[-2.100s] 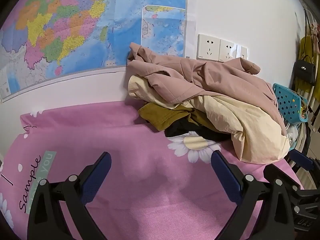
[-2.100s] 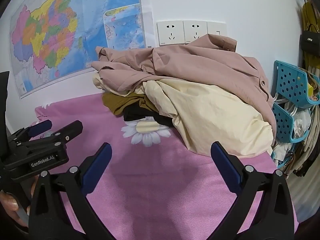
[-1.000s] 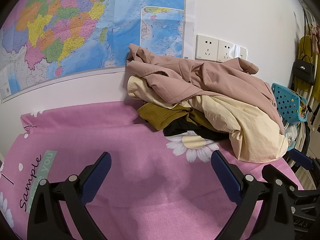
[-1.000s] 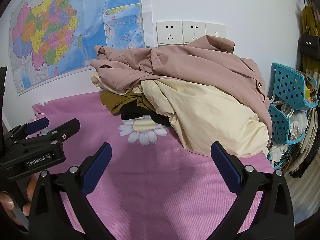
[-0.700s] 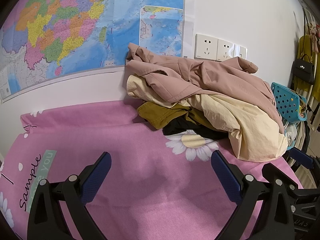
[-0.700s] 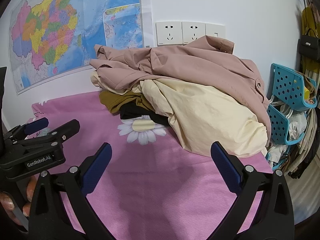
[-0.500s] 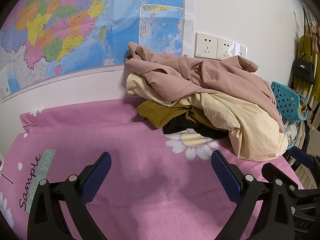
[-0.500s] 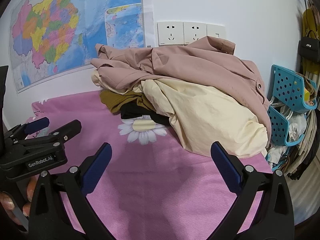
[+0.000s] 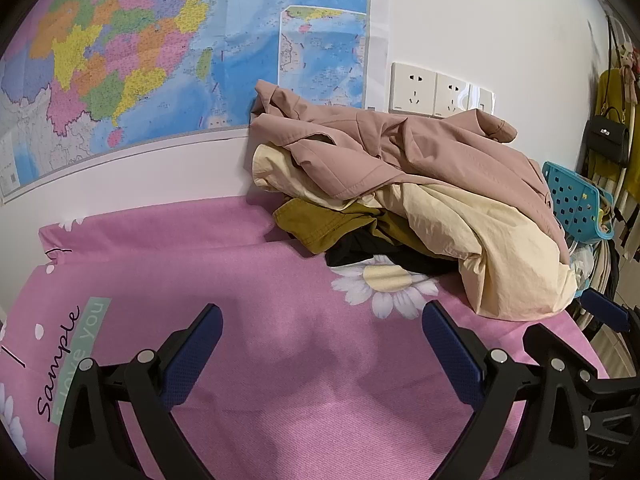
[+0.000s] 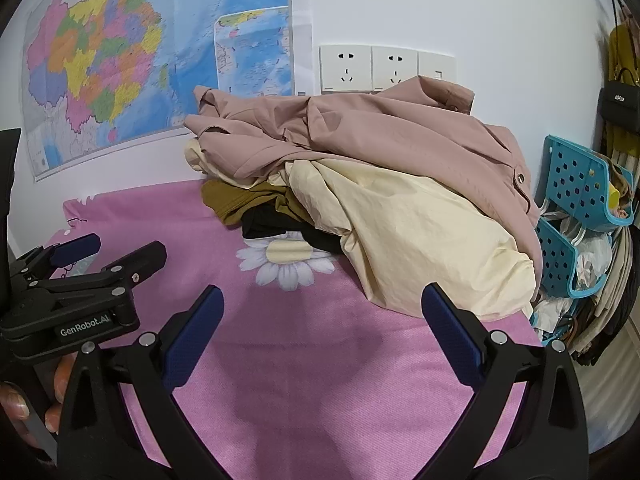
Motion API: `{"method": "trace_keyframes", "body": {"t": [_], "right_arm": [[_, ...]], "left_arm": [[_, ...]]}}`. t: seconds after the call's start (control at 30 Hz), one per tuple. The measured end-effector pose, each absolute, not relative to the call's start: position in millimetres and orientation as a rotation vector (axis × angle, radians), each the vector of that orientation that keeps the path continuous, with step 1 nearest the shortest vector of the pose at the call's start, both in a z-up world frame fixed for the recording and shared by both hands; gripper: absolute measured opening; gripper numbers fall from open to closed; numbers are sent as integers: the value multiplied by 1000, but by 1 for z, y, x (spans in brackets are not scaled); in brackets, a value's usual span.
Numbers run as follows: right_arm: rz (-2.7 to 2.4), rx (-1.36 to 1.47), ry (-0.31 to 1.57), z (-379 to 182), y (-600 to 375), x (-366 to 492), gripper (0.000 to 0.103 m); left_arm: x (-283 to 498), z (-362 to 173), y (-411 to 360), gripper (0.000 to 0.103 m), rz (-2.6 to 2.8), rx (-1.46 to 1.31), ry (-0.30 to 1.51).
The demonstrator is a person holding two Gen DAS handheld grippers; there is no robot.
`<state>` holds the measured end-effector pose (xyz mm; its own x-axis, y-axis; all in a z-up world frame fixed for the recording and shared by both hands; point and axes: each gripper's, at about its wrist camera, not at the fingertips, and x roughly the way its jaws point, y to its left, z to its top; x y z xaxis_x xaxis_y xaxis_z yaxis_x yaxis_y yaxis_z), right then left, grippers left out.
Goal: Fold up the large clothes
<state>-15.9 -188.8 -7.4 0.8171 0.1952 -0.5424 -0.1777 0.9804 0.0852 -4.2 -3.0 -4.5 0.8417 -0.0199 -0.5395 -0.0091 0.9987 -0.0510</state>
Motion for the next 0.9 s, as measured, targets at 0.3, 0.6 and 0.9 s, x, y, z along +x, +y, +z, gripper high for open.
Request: {"method": "trace_keyframes", "body": {"t": [0.3,0.6,0.9], "right_arm": [[200,12,574,-5,-187,-13,98],[205,-10,579,-6,-184,-8,97],[229,-39,559,3,-186,6,97]], "left_arm": [[-1,-6,-1,96,-4,-52,580],[3,-8,1,96,-15,-63,585],[16,-7,4,96,-19,-67,588]]}}
